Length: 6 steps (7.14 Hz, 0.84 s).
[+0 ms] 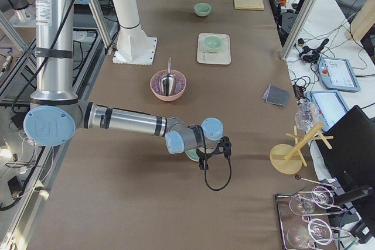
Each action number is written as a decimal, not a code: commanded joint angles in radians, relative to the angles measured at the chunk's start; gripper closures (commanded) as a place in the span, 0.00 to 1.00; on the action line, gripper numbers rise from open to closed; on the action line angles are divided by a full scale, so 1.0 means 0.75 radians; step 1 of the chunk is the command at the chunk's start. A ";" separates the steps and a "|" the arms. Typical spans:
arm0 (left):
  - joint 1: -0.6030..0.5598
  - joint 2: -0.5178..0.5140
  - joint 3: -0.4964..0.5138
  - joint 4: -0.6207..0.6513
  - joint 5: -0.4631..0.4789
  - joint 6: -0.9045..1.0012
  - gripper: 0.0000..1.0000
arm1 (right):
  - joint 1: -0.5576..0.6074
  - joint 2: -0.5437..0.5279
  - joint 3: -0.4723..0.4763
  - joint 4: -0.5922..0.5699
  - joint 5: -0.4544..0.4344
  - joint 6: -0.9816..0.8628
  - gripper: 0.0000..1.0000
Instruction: Stack green bowls together
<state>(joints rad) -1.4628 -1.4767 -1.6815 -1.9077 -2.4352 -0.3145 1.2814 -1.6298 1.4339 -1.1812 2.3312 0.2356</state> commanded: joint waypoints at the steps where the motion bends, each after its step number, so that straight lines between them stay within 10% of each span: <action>1: 0.133 -0.047 -0.016 -0.003 0.001 -0.227 0.06 | -0.001 0.007 0.025 -0.002 0.031 0.005 1.00; 4: 0.458 -0.089 -0.106 -0.003 0.174 -0.578 0.17 | 0.001 0.115 0.129 -0.073 0.109 0.217 1.00; 6: 0.667 -0.117 -0.112 -0.076 0.284 -0.754 0.20 | -0.009 0.345 0.237 -0.456 0.107 0.230 1.00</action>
<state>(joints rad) -1.0663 -1.5505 -1.7595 -1.9249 -2.2886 -0.7851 1.2807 -1.4733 1.5580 -1.3537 2.4113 0.3941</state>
